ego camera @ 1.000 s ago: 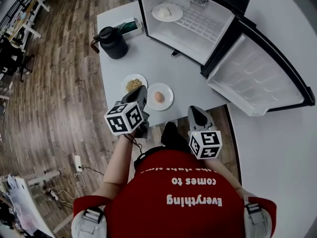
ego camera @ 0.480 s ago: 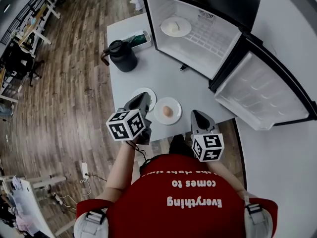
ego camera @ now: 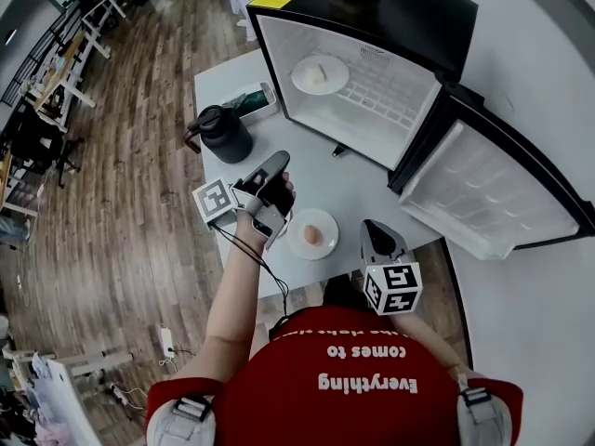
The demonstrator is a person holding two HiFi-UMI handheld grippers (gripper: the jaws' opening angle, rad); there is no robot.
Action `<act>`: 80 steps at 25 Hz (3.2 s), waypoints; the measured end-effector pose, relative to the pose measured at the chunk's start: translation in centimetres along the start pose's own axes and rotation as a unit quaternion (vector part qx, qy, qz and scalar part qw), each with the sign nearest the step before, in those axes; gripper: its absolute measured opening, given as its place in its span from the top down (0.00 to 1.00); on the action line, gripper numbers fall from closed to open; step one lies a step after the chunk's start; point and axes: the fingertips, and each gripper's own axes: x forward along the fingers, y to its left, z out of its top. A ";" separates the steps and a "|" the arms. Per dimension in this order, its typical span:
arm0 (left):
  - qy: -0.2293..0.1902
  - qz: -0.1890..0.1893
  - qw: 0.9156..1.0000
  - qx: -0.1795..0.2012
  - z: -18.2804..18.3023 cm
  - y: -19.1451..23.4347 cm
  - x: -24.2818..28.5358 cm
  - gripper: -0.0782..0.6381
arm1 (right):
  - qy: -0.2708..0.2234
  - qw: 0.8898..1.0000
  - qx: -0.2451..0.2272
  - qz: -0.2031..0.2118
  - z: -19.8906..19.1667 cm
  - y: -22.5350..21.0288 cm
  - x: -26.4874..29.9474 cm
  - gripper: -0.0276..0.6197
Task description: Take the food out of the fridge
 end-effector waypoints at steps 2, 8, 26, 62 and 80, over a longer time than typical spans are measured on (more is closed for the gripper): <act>-0.003 0.000 1.000 -0.015 1.2 1.1 2.1 0.88 | 0.003 1.000 0.003 -0.006 -0.3 -0.4 -0.1 0.93; -0.011 0.018 0.998 -0.065 3.4 4.8 7.9 0.88 | 0.020 0.999 0.014 -0.026 -1.6 -2.0 -0.6 0.93; -0.023 0.064 0.994 -0.082 9.4 10.1 15.5 0.69 | 0.043 0.998 0.022 -0.041 -1.4 -5.2 2.3 0.93; -0.040 0.099 0.989 -0.103 9.5 8.1 17.1 0.86 | 0.029 0.996 0.043 -0.069 -1.0 -7.3 1.4 0.93; -0.022 0.065 0.995 -0.071 3.6 2.8 6.1 0.87 | 0.007 1.000 0.009 -0.012 -0.4 -2.1 -0.6 0.93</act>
